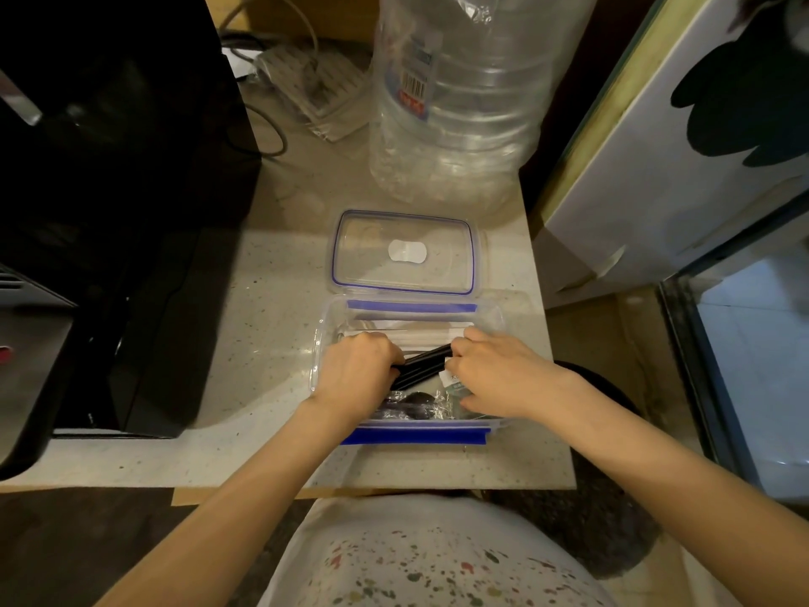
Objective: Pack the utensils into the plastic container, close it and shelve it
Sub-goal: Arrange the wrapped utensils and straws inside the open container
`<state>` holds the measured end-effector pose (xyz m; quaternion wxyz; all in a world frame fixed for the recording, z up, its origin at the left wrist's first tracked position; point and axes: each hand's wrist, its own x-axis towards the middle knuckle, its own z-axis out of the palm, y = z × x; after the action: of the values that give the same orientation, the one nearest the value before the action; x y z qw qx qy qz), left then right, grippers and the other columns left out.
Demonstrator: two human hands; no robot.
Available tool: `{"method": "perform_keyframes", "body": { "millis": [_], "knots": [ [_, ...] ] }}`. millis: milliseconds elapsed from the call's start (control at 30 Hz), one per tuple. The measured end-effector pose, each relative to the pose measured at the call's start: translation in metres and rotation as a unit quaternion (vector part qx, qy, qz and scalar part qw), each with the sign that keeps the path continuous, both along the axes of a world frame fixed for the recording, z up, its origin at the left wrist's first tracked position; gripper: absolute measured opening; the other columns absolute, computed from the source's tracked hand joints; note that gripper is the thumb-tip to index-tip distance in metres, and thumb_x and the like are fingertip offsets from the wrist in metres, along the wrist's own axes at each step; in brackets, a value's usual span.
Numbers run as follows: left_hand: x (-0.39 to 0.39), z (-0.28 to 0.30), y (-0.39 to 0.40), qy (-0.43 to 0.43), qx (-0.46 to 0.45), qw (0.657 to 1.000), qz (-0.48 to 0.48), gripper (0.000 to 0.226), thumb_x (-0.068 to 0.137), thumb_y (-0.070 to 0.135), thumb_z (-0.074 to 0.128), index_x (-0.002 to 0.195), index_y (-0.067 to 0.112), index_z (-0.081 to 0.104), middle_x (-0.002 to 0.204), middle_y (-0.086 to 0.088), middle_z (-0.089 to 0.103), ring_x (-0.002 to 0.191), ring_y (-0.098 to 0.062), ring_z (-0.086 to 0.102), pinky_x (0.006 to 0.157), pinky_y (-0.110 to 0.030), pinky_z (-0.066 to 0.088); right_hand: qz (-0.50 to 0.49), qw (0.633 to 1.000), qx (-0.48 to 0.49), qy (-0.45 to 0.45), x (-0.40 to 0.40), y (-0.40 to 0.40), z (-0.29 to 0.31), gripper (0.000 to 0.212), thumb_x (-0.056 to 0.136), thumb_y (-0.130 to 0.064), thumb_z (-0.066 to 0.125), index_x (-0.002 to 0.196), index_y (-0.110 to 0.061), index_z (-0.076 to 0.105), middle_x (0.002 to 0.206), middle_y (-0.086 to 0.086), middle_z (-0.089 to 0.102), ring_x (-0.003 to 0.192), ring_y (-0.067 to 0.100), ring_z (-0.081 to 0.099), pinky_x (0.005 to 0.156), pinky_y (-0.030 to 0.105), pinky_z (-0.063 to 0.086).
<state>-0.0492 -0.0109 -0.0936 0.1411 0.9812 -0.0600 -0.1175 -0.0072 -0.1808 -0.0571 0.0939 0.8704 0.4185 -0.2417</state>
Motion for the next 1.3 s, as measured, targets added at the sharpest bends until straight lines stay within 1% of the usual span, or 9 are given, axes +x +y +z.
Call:
{"method": "perform_keyframes", "body": {
  "millis": [67,200,500,600,700,867,1033,1200,1300],
  "knots": [
    [0.0,0.0,0.0,0.004,0.0,1.0,0.001,0.022,0.09,0.019,0.052,0.104,0.022,0.07,0.099,-0.005,0.07,0.09,-0.024,0.065,0.074,-0.036,0.056,0.0,1.0,-0.011,-0.01,0.001,0.0,0.001,0.043,0.088,-0.028,0.056,0.128,-0.011,0.049,0.128,0.007,0.052,0.12,0.022,0.039,0.098,0.034,0.036],
    [0.0,0.0,0.001,0.001,0.003,1.0,0.0,0.022,0.09,0.019,0.052,0.103,0.021,0.07,0.1,-0.005,0.07,0.09,-0.024,0.065,0.076,-0.035,0.056,-0.019,0.999,-0.002,-0.027,0.001,-0.003,0.0,0.047,0.087,-0.034,0.056,0.127,-0.01,0.049,0.127,0.006,0.056,0.119,0.021,0.041,0.1,0.034,0.035],
    [0.001,0.0,0.0,-0.004,0.0,1.0,-0.002,0.023,0.091,0.019,0.05,0.104,0.022,0.069,0.101,-0.004,0.07,0.091,-0.023,0.065,0.075,-0.033,0.054,-0.027,0.996,0.009,-0.081,-0.011,-0.008,-0.005,0.042,0.093,-0.043,0.044,0.105,-0.007,0.062,0.108,0.007,0.066,0.111,0.021,0.046,0.1,0.035,0.031],
    [0.0,0.001,0.0,-0.003,-0.002,1.0,-0.004,0.024,0.091,0.018,0.05,0.104,0.021,0.069,0.102,-0.004,0.069,0.092,-0.024,0.065,0.077,-0.035,0.055,-0.036,0.996,0.026,-0.075,-0.011,-0.008,-0.007,0.038,0.093,-0.041,0.044,0.104,-0.009,0.061,0.105,0.005,0.066,0.109,0.021,0.047,0.1,0.035,0.03],
    [0.0,0.001,0.0,-0.002,-0.006,1.0,-0.005,0.024,0.09,0.017,0.051,0.103,0.02,0.07,0.102,-0.005,0.069,0.093,-0.025,0.065,0.078,-0.037,0.055,-0.042,0.997,0.031,-0.059,-0.008,-0.009,-0.009,0.035,0.093,-0.039,0.044,0.108,-0.01,0.059,0.109,0.005,0.064,0.109,0.02,0.047,0.103,0.035,0.029],
    [0.0,0.0,0.0,-0.006,-0.006,1.0,-0.01,0.024,0.092,0.019,0.049,0.108,0.02,0.068,0.105,-0.005,0.069,0.095,-0.023,0.065,0.08,-0.035,0.055,-0.043,0.998,0.018,-0.039,-0.004,-0.01,-0.011,0.038,0.093,-0.036,0.043,0.118,-0.011,0.055,0.118,0.005,0.056,0.115,0.021,0.043,0.107,0.034,0.025],
    [0.002,0.0,0.001,-0.009,-0.003,1.0,-0.014,0.024,0.091,0.019,0.05,0.106,0.021,0.069,0.102,-0.005,0.069,0.091,-0.022,0.065,0.078,-0.035,0.056,-0.049,0.998,0.018,-0.018,-0.001,-0.01,-0.008,0.042,0.092,-0.038,0.046,0.126,-0.014,0.048,0.124,0.004,0.053,0.119,0.021,0.041,0.107,0.033,0.025],
    [0.002,-0.001,0.001,-0.01,0.009,1.0,-0.026,0.022,0.09,0.027,0.053,0.102,0.019,0.07,0.103,-0.004,0.069,0.093,-0.022,0.064,0.073,-0.031,0.052,-0.059,0.998,0.022,0.0,-0.001,-0.012,-0.009,0.034,0.091,-0.038,0.049,0.115,-0.014,0.052,0.114,0.002,0.061,0.112,0.02,0.049,0.107,0.034,0.024],
    [0.002,0.0,0.0,-0.009,0.008,0.999,-0.046,0.026,0.087,0.036,0.057,0.104,0.019,0.067,0.101,-0.003,0.069,0.091,-0.021,0.064,0.075,-0.033,0.056,-0.057,0.998,0.025,-0.006,-0.002,-0.013,-0.013,0.037,0.091,-0.04,0.048,0.117,-0.015,0.053,0.117,0.003,0.061,0.114,0.02,0.048,0.109,0.034,0.021]
  ]
}}
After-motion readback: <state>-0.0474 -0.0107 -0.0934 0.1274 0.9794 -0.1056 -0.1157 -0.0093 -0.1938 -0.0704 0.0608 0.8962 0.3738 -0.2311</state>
